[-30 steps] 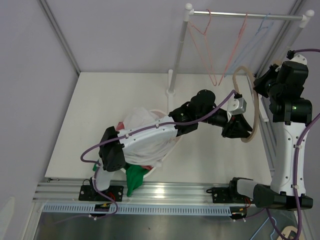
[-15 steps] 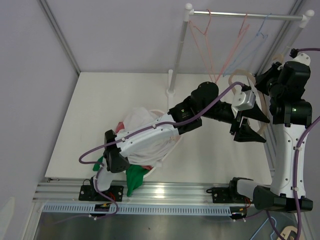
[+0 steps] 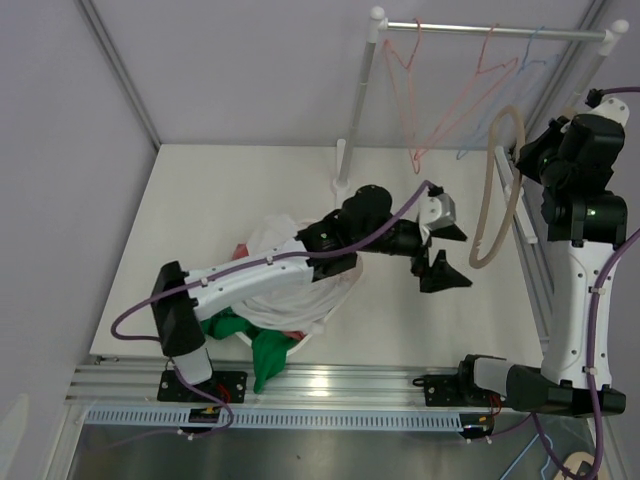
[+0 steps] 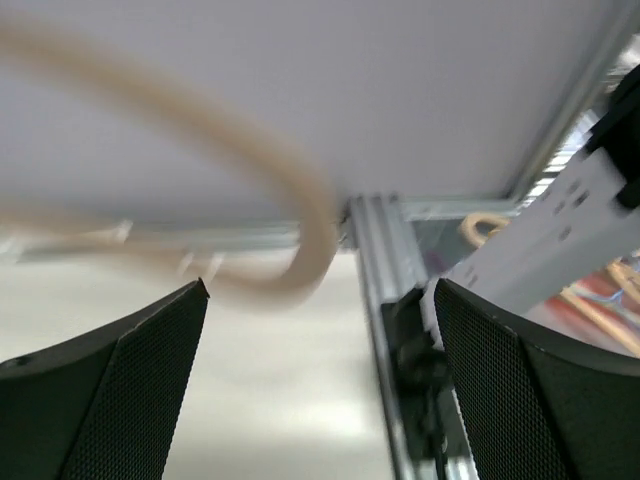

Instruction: Remove the t-shirt from the hanger

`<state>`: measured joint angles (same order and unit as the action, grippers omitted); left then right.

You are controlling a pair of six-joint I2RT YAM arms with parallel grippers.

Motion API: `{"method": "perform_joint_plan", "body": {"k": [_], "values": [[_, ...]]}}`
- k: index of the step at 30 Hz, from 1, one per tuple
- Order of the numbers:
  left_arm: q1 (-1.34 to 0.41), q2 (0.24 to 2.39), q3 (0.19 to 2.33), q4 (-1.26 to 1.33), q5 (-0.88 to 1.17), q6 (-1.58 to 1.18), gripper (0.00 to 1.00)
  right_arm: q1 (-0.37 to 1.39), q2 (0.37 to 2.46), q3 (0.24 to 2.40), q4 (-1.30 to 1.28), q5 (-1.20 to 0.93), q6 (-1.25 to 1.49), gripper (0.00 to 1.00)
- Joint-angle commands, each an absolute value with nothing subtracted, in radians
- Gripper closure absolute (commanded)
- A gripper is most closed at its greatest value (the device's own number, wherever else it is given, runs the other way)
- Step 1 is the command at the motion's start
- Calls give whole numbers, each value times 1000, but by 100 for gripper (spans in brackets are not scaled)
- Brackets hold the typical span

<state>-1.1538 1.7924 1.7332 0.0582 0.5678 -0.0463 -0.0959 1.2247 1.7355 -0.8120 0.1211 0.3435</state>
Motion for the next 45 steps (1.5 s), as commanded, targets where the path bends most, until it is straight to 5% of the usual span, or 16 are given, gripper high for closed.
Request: {"method": "perform_joint_plan", "body": {"k": [1,11,20,32,45], "values": [[-1045,1590,1509,188,488,-100,0,-107,1232,1822,-796,167,302,100],[-957,1302,1397,114,482,-115,1,-195,1284,1812,-747,111,269,100],[-761,1188,1215,180,508,-178,1,-241,1479,2085,-784,141,207,100],[-669,1147,1066,224,499,-190,1,-248,1974,2543,-689,130,215,100],[-660,1177,1005,256,468,-178,0,-270,2086,2589,-322,133,264,100]]}}
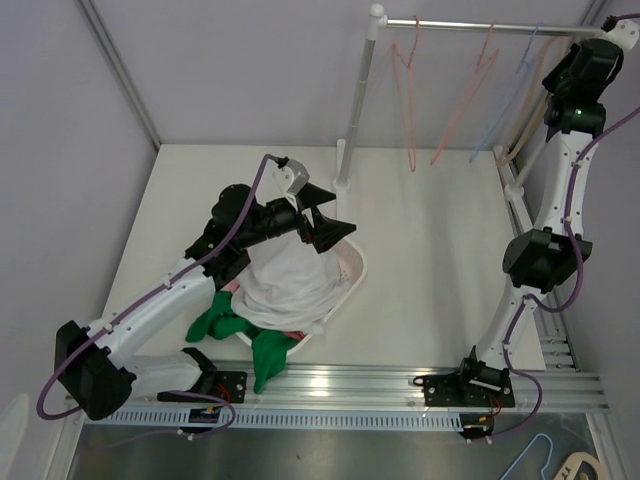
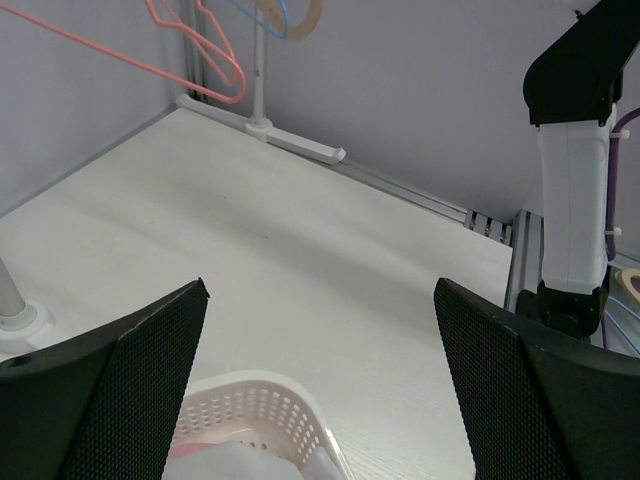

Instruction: Remove the t-shirt from the hanger

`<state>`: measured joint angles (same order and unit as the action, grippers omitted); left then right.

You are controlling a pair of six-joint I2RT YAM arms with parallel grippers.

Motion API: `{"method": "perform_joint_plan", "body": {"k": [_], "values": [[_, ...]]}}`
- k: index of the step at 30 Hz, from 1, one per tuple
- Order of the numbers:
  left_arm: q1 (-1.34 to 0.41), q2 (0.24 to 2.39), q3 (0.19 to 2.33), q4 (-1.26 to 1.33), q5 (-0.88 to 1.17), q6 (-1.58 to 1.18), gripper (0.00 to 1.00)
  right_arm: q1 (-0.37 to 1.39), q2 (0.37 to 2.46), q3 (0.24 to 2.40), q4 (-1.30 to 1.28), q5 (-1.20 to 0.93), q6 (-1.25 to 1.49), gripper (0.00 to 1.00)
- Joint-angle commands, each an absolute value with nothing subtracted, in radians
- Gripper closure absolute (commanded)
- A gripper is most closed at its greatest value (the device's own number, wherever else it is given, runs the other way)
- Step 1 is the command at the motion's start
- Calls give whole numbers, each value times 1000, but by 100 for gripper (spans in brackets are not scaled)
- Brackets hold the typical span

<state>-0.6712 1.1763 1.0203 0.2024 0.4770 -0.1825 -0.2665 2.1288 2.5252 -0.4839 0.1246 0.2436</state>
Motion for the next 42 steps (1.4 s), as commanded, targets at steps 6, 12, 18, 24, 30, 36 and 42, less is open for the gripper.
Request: {"method": "perform_joint_plan", "body": {"k": [6,12,18,24,30,36,42], "values": [[-657,1173,1008,245,456,-163,1,-268,2020,2536,-290,130,271,100],[-650,1172,1009,242,463,-163,1,-267,2060,2623,-244,121,293,100],[-647,1177,1002,242,465,-167,0,-268,2157,2660,-155,116,331,100],[-647,1175,1002,233,462,-166,0,-271,2221,2663,-104,118,385,100],[-647,1172,994,233,465,-170,0,-281,2244,2657,-147,106,422,100],[-647,1166,985,233,468,-169,0,-287,2215,2559,-161,72,445,100],[-647,1158,966,238,460,-164,1,-296,2287,2626,-238,58,472,100]]}}
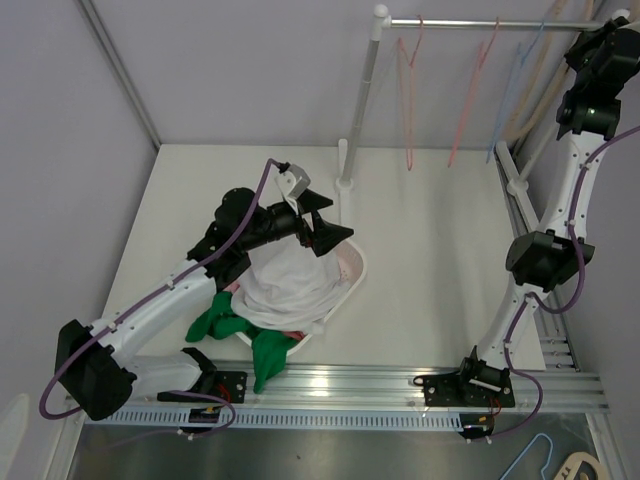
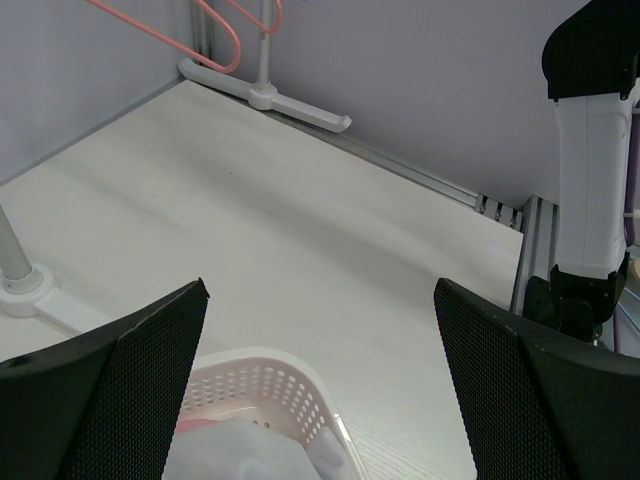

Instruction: Remove the t-shirt from the hanger

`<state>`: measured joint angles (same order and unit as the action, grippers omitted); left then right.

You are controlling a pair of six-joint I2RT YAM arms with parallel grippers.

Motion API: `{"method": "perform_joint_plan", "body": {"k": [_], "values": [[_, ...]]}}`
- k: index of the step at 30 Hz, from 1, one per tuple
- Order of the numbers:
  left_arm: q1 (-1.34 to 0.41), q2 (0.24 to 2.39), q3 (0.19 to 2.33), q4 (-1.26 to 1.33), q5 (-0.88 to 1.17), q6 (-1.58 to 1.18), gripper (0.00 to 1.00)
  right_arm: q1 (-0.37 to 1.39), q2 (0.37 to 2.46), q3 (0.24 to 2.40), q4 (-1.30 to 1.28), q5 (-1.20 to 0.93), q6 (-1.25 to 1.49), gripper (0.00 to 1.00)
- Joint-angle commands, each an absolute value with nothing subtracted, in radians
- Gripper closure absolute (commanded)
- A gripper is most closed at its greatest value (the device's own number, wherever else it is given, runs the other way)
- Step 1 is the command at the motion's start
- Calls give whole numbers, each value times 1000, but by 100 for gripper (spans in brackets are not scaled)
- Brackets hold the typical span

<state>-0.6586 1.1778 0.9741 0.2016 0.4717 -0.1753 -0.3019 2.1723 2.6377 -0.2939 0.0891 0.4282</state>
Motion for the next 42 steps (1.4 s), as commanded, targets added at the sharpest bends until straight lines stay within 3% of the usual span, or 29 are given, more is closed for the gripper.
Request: {"method": "perform_joint_plan", "body": {"k": [1,14,22,30,42], "values": [[-647,1158,962,239,463,-164,0,-299,2289,2622,-264,54,485,100],[-646,1146,920,264,474,-169,1,-327,2203,2404,-344,-95,502,100],[-646,1141,904,273,477,-163,0,-333,2168,2419,-451,-97,408,100],[-646,1138,897,275,486,-166,0,-331,1924,2120,-351,-55,368,100],[-646,1121,882,272,500,-176,0,-325,1894,2200,-364,-89,305,100]]}}
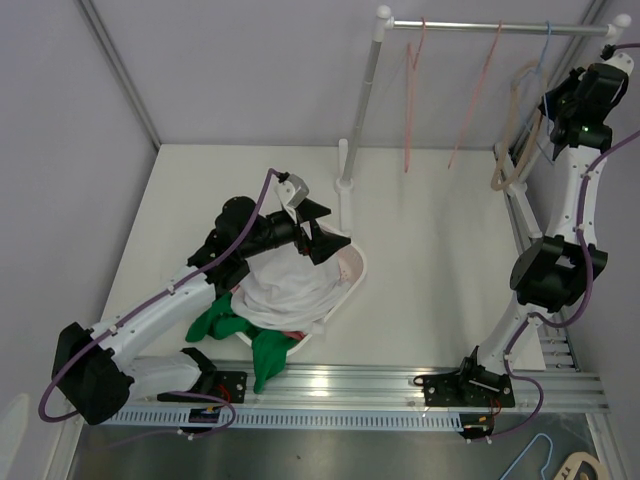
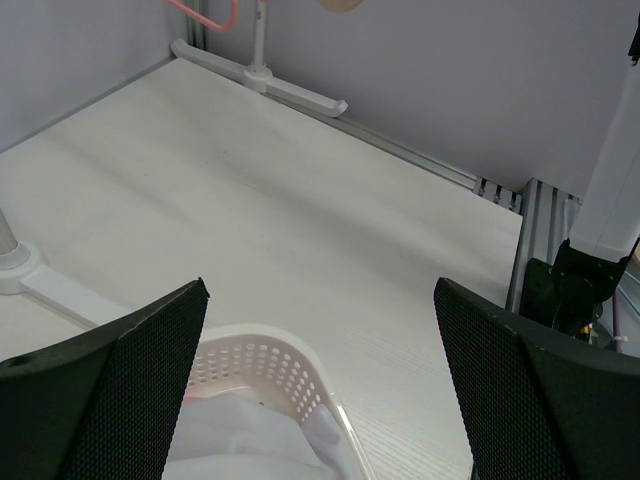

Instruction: Remove the t-shirt from the hanger

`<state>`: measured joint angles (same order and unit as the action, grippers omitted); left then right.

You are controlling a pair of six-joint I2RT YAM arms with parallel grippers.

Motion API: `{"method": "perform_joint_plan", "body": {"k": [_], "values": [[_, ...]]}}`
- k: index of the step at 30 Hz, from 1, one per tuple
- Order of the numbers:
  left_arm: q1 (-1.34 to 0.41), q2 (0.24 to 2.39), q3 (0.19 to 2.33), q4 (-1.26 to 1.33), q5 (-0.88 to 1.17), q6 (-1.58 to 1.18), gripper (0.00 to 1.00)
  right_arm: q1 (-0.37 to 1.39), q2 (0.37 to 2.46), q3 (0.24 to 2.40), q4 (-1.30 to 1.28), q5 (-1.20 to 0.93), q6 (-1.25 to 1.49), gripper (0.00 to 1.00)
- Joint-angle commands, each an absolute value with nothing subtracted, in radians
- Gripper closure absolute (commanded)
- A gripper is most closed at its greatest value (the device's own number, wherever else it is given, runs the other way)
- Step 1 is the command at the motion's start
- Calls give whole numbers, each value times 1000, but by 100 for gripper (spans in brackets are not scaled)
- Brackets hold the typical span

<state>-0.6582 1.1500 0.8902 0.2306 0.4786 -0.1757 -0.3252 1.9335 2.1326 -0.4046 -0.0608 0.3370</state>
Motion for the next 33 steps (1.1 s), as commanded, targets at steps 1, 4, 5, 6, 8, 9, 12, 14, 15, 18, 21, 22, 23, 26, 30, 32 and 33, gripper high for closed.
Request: {"method": "perform_joint_plan", "body": {"k": [1,4,5,6,8,9,12,14,15,18,21,22,23,26,30,32,33], "values": [[-646,1123,884,273,502,-176,1,-324,1916,2215,-354,-92,307,100],[-646,1126,891,270,503,-175,0,-313,1985,2375,-368,-110,307,100],[-646,1129,891,268,503,-173,1,-310,2046,2435,-383,-120,305,100],[-646,1129,891,268,503,-173,1,-305,2075,2489,-393,-129,293,100],[-646,1134,893,267,502,-172,1,-287,2133,2591,-382,-132,287,100],[-646,1135,893,265,502,-172,0,-282,2144,2603,-342,-133,282,100],[-646,1140,899,258,497,-169,1,-272,2193,2657,-289,-117,284,100],[-646,1144,899,258,497,-170,0,-272,2229,2698,-262,-109,305,100],[-646,1147,905,256,497,-172,1,-270,2258,2704,-226,-115,311,100],[-646,1154,902,256,497,-175,0,-262,2289,2694,-155,-134,321,100],[-646,1160,897,264,499,-184,0,-247,2301,2691,-109,-89,287,100],[-646,1161,896,264,499,-184,1,-247,2312,2694,-101,-86,285,100],[-646,1163,896,265,499,-187,0,-245,2316,2697,-91,-80,290,100],[-646,1164,899,264,497,-184,1,-247,2336,2701,-45,-54,290,100],[-646,1164,902,259,495,-183,1,-250,2349,2700,-46,-49,304,100],[-646,1167,905,259,497,-183,1,-253,2347,2683,-61,-61,313,100],[-646,1169,905,258,497,-183,1,-256,2345,2677,-64,-67,317,100]]}}
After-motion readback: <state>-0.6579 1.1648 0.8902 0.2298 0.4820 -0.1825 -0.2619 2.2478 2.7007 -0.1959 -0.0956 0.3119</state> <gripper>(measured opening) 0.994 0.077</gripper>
